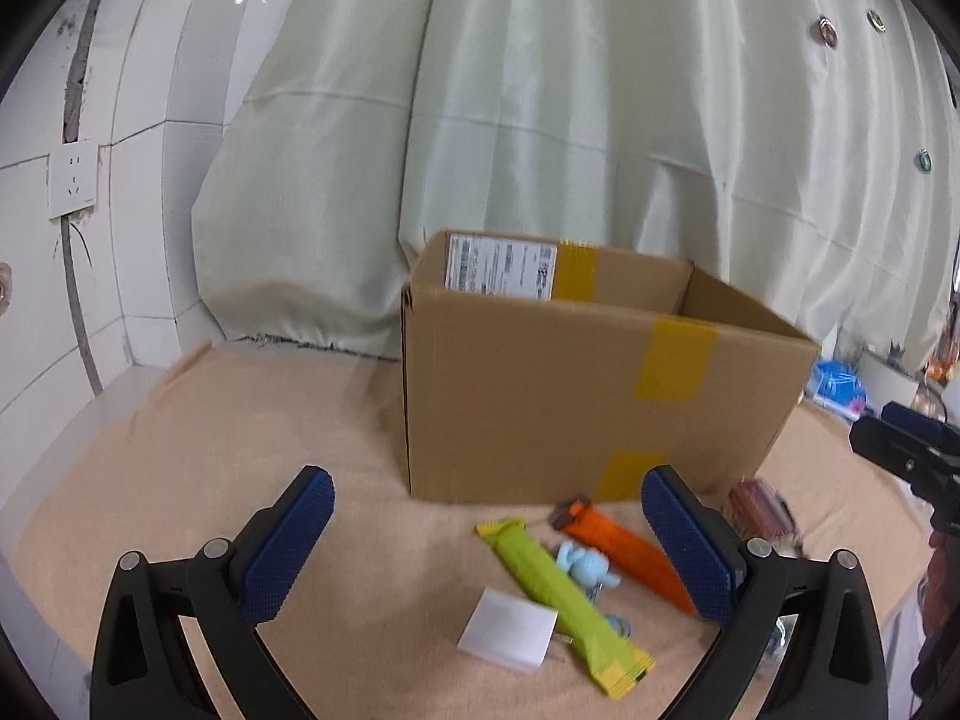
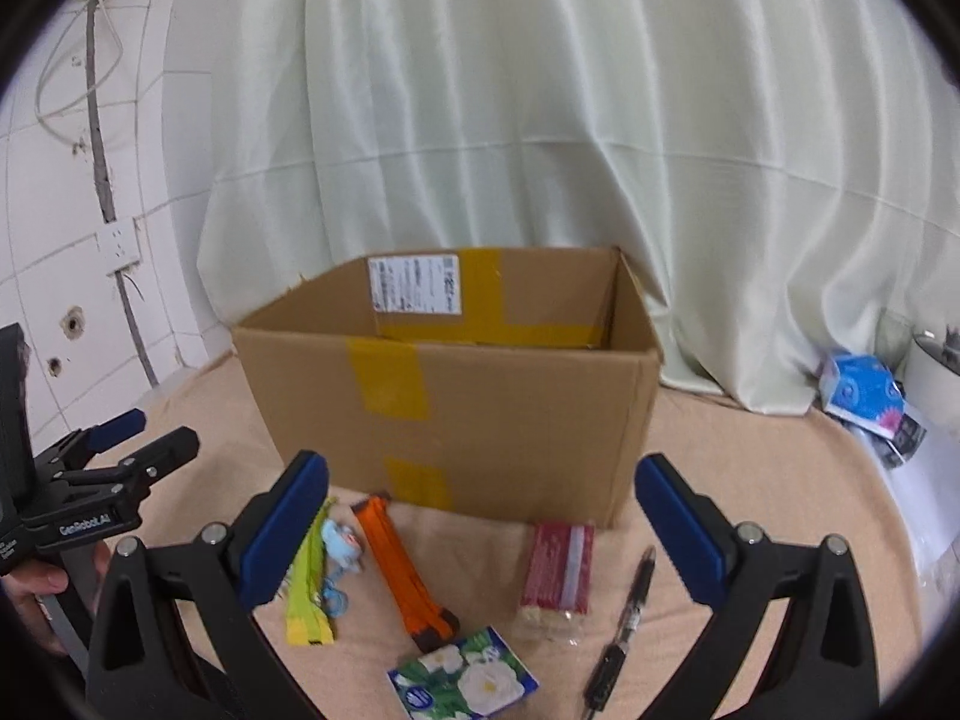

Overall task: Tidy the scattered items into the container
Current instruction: 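Move both grippers back from the box toward the items on the table, then grasp the white charger with the left gripper while the right gripper grasps the red snack bar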

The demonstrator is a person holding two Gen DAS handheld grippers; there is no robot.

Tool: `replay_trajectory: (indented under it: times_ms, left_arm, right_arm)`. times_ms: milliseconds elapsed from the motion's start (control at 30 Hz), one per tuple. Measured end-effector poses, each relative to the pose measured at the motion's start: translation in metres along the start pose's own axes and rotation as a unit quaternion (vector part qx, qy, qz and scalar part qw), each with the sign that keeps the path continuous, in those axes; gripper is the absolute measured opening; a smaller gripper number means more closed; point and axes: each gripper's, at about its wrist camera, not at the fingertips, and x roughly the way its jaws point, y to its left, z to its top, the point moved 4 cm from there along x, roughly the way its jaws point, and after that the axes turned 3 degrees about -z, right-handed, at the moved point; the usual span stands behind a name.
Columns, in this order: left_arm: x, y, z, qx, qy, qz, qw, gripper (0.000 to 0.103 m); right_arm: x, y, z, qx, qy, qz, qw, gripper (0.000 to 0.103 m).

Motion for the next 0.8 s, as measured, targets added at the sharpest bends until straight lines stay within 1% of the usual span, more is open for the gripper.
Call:
replay_trajectory:
  times_ms: [100, 233, 400, 500, 633, 700, 800]
  left_arm:
    - [0.008, -0.002, -0.017, 0.007, 0.015, 0.000, 0.9999, 0.103]
    - [0.022, -0.003, -0.041, 0.010, 0.047, -0.002, 0.9989, 0.103]
    - [0.028, 0.000, -0.061, 0.010, 0.060, 0.004, 0.9982, 0.103]
    - [0.031, 0.003, -0.070, 0.004, 0.059, 0.005, 0.9982, 0.103]
    - [0.045, 0.002, -0.078, 0.017, 0.081, -0.002, 0.9966, 0.103]
    - [0.052, 0.001, -0.080, 0.022, 0.086, 0.003, 0.9961, 0.103]
    - [0.054, 0.006, -0.077, 0.008, 0.077, 0.010, 0.9970, 0.103]
  right_arm:
    - [0.005, -0.003, -0.018, 0.004, 0.014, -0.003, 1.000, 0.103]
    - [0.015, -0.008, -0.038, 0.011, 0.031, -0.008, 0.999, 0.103]
    - [0.023, -0.013, -0.055, 0.017, 0.045, -0.010, 0.999, 0.103]
    - [0.027, -0.017, -0.062, 0.022, 0.051, -0.016, 0.998, 0.103]
    - [0.033, -0.021, -0.067, 0.024, 0.057, -0.017, 0.998, 0.103]
    - [0.034, -0.022, -0.067, 0.022, 0.058, -0.019, 0.998, 0.103]
    - [0.036, -0.023, -0.068, 0.023, 0.059, -0.016, 0.998, 0.103]
